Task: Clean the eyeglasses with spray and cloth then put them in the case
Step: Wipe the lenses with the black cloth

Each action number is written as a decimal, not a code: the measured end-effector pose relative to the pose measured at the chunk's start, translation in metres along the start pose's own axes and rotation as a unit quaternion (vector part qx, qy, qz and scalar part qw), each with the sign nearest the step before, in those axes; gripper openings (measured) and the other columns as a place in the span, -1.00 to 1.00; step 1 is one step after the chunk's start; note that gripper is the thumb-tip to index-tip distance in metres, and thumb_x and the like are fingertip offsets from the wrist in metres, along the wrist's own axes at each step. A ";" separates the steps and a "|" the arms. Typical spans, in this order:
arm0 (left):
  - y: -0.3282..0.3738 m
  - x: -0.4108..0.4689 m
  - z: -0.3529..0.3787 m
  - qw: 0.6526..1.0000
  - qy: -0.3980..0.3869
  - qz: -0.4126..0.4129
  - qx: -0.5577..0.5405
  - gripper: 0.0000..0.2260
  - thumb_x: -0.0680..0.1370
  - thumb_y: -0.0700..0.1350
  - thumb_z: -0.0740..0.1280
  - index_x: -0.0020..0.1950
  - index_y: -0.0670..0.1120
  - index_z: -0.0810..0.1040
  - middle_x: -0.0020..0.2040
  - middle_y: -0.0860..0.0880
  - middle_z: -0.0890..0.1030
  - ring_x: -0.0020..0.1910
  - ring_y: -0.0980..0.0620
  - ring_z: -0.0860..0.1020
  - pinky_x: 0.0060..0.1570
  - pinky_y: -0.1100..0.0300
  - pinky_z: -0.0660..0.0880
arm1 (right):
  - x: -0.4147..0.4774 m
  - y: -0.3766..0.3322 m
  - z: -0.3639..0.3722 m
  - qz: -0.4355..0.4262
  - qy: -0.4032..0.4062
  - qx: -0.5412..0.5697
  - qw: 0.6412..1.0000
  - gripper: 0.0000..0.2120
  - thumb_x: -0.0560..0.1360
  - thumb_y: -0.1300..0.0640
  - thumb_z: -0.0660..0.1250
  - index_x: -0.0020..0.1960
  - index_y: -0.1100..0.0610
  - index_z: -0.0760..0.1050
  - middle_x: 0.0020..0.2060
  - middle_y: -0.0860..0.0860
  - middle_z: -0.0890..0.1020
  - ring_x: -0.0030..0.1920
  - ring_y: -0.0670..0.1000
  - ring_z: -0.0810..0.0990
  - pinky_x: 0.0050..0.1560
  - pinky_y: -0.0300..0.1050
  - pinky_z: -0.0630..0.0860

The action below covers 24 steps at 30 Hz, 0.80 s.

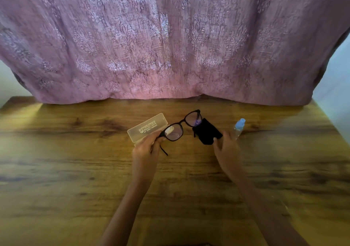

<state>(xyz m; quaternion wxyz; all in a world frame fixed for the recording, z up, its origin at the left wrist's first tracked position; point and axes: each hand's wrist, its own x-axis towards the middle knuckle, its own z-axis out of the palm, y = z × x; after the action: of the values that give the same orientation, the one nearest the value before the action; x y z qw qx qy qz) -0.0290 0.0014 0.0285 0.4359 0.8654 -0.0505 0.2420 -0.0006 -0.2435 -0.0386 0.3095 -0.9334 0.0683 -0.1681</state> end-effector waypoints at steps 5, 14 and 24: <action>0.000 0.000 -0.001 1.000 0.001 -0.011 0.006 -0.79 0.52 -0.21 0.37 0.15 -0.07 0.62 0.03 0.14 0.61 -0.04 0.20 0.59 -0.09 0.37 0.52 | 0.020 -0.016 0.013 0.089 -0.047 -0.058 0.993 -0.61 0.62 -0.01 0.20 0.30 0.25 0.37 0.16 0.15 0.50 -0.01 0.08 0.59 -0.27 -0.17 0.45; 0.002 -0.002 -0.001 1.000 0.006 -0.007 0.022 -0.80 0.51 -0.22 0.39 0.13 -0.11 0.63 0.03 0.10 0.63 -0.03 0.21 0.57 -0.08 0.35 0.50 | 0.010 -0.031 -0.001 0.116 -0.015 0.120 0.986 -0.86 0.41 0.12 0.45 -0.12 0.11 0.51 -0.03 0.00 0.51 -0.08 -0.04 0.50 -0.11 -0.23 0.46; 0.007 -0.003 -0.002 1.000 0.001 0.008 -0.004 -0.78 0.51 -0.23 0.39 0.14 -0.08 0.62 0.04 0.18 0.58 0.03 0.28 0.54 -0.02 0.45 0.49 | -0.020 -0.082 -0.050 0.022 0.013 0.357 0.934 -0.79 0.46 0.29 0.40 -0.08 0.02 0.47 -0.19 -0.13 0.60 -0.14 -0.16 0.60 -0.19 -0.32 0.55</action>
<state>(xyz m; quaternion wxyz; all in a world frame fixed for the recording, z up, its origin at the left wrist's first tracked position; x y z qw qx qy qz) -0.0343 -0.0020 0.0334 0.4373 0.8629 -0.0580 0.2466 -0.0350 -0.2015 0.0432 0.6251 -0.7574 0.0281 -0.1866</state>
